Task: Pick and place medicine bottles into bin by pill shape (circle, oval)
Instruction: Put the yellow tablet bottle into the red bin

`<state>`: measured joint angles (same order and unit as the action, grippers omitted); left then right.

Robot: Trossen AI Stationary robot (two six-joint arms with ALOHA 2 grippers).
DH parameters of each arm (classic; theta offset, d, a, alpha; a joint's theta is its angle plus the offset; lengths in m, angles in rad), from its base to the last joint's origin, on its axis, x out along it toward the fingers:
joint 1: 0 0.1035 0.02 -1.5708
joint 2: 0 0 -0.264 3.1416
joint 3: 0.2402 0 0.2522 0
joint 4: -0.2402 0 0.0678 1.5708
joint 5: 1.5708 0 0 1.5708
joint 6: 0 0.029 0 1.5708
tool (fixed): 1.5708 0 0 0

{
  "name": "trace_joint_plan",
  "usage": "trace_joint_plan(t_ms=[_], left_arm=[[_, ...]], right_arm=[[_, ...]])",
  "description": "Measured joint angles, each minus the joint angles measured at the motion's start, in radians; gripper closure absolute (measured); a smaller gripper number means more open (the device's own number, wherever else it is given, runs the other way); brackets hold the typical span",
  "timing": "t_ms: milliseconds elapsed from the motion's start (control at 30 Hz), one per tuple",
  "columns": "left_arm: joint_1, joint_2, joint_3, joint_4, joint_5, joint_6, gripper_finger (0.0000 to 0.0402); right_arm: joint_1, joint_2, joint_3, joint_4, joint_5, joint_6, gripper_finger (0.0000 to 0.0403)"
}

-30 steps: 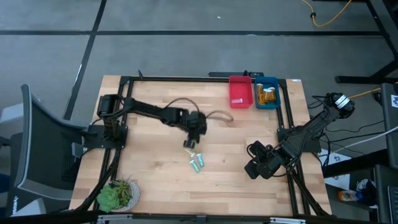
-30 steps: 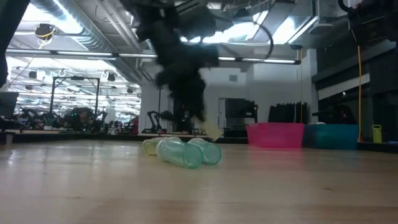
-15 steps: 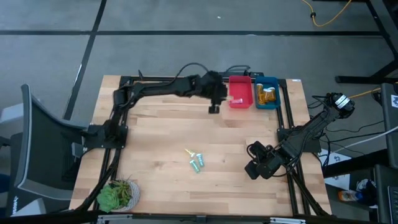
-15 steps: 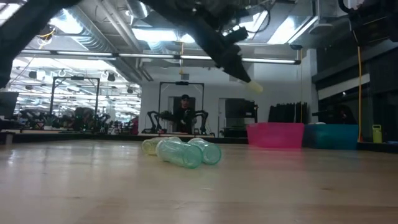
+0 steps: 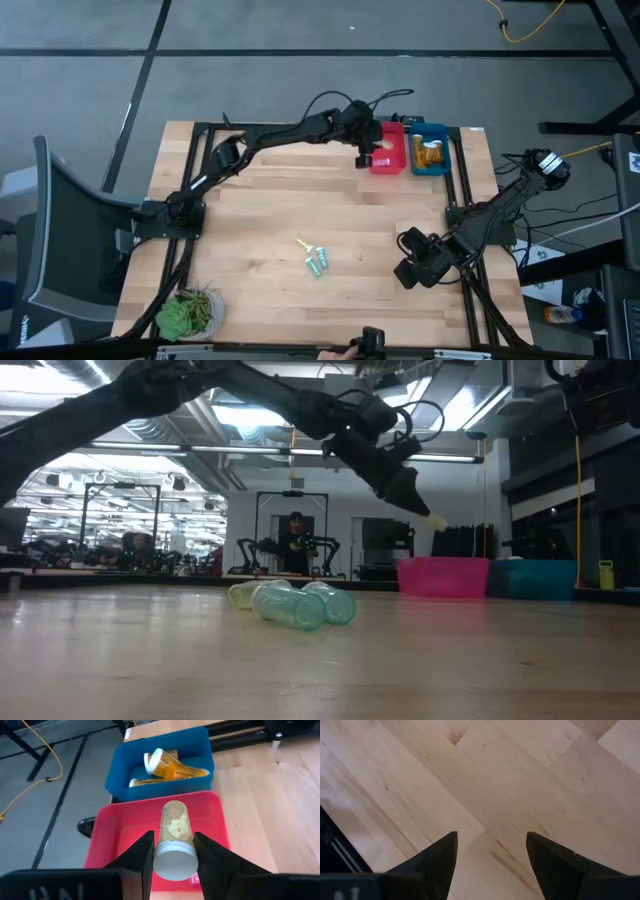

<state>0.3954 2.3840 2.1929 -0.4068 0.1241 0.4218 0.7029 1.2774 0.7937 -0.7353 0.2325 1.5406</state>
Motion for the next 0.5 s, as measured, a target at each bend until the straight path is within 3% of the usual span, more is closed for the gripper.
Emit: trace_joint_plan(t_ms=[200, 500], left_arm=[[-0.005, 0.015, 0.002, -0.008, 0.002, -0.001, 0.029], [-0.006, 0.015, 0.002, -0.004, 0.002, 0.0, 0.0254]], right_arm=[[0.0, 0.0, 0.0, -0.001, -0.003, 0.0, 0.0164], [0.0, 0.0, 0.0, -0.001, -0.009, 0.0, 0.0164]])
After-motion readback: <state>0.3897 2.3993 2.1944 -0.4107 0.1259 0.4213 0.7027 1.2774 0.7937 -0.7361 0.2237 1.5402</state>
